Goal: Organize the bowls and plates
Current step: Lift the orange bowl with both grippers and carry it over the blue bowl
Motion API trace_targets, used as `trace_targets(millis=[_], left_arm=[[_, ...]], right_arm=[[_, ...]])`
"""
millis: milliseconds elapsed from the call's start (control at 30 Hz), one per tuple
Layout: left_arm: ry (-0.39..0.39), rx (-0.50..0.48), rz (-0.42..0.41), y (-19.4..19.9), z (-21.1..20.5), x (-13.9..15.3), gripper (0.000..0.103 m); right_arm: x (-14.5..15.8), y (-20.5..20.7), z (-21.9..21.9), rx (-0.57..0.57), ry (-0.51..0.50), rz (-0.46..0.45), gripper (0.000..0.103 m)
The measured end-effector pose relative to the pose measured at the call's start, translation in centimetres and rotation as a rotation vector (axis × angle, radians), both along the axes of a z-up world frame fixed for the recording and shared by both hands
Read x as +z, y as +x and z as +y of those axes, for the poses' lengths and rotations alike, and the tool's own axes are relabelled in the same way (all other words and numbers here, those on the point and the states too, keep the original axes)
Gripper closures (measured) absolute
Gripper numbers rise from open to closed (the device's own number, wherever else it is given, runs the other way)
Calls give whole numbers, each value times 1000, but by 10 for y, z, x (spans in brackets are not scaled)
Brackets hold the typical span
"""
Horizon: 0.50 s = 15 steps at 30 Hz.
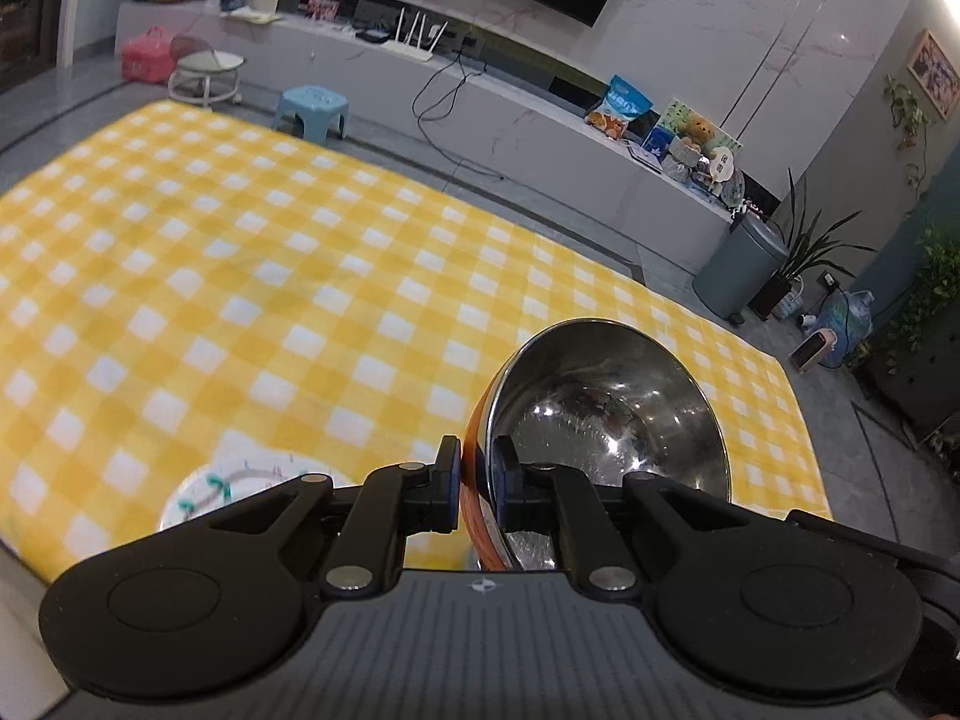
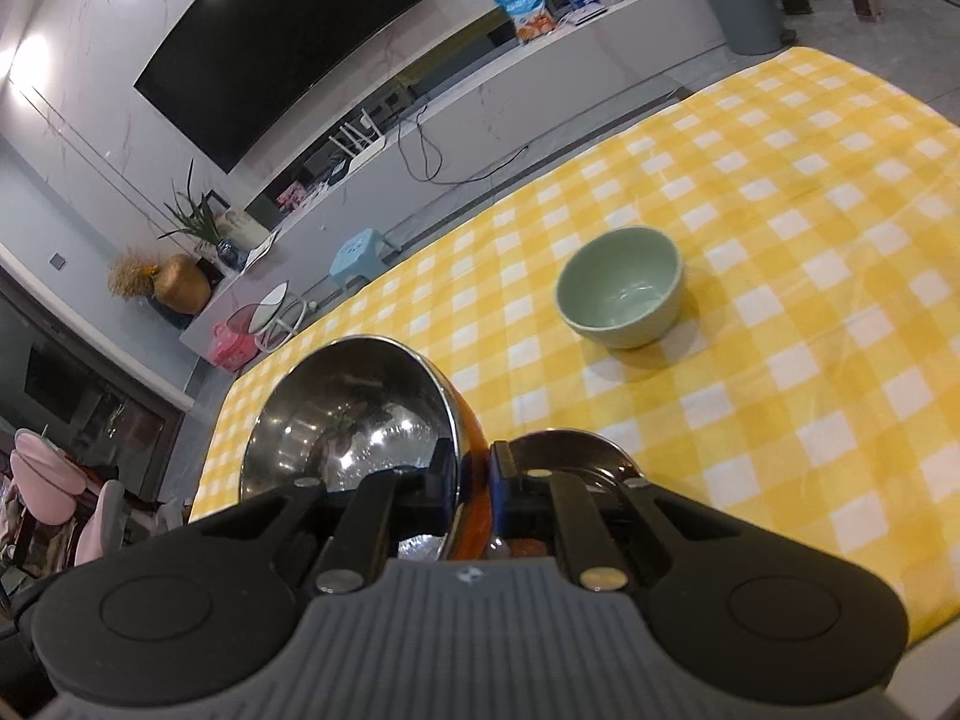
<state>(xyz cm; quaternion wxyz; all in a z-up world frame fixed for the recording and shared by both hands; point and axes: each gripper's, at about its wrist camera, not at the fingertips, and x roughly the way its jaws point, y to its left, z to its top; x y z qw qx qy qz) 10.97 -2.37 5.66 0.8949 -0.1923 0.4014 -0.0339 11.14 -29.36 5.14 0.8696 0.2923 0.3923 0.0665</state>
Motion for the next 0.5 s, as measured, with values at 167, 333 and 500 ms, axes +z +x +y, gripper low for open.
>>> trace_targets(millis=[167,333,500], left_arm=[[-58,-4,28,-9,-1,-9,92],[-50,-23,52,-9,-11,-20,92],[-42,-60,83,-9,-21,-33,91]], right_arm=[[0,-17,-7,-46,-20,-4,93],[-9,-26,-17,-90,-21,21,93],[-23,-30,-22,-133,-37,43,94]])
